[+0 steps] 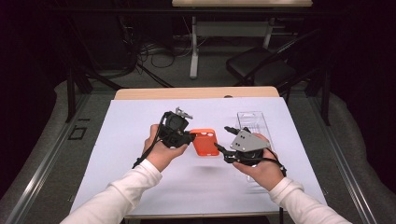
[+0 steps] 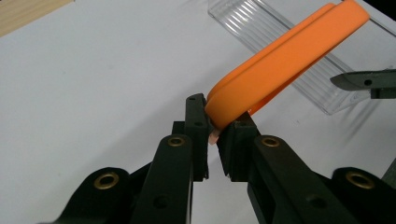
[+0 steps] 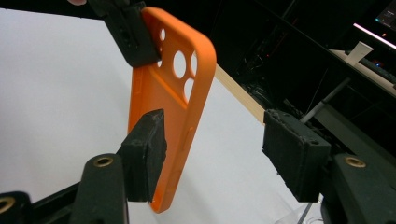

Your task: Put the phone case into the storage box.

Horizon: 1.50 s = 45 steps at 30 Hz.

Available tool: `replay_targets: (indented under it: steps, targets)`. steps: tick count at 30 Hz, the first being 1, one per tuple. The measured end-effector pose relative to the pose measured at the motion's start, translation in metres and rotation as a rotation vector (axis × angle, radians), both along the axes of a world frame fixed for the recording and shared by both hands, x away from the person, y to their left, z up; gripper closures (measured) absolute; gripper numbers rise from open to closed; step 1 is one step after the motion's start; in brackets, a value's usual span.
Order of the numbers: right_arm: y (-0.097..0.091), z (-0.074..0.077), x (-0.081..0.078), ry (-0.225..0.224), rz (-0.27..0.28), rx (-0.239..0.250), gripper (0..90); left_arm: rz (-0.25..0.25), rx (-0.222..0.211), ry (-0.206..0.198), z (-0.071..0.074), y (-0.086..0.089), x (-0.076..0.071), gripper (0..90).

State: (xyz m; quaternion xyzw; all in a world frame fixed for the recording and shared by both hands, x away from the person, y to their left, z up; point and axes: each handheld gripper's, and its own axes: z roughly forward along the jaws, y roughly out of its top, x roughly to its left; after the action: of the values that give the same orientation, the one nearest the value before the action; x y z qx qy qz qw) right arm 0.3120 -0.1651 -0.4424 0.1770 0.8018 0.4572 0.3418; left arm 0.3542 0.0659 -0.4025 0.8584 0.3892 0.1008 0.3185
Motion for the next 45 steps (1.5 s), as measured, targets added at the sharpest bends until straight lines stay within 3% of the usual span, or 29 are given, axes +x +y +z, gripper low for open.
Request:
replay_targets:
  steps: [18, 32, 45]
  targets:
    - [0.010, 0.008, 0.006, 0.014, 0.009, -0.019, 43.9, 0.002, 0.035, 0.008, -0.004, -0.007, 0.003, 82.6]
    - [0.015, 0.008, 0.007, 0.052, 0.014, -0.037, 59.7, -0.018, 0.055, 0.007, -0.006, -0.015, -0.001, 82.6]
    - [0.017, 0.011, 0.005, 0.048, 0.005, -0.065, 69.6, -0.016, 0.088, -0.001, -0.007, -0.018, -0.002, 82.7]
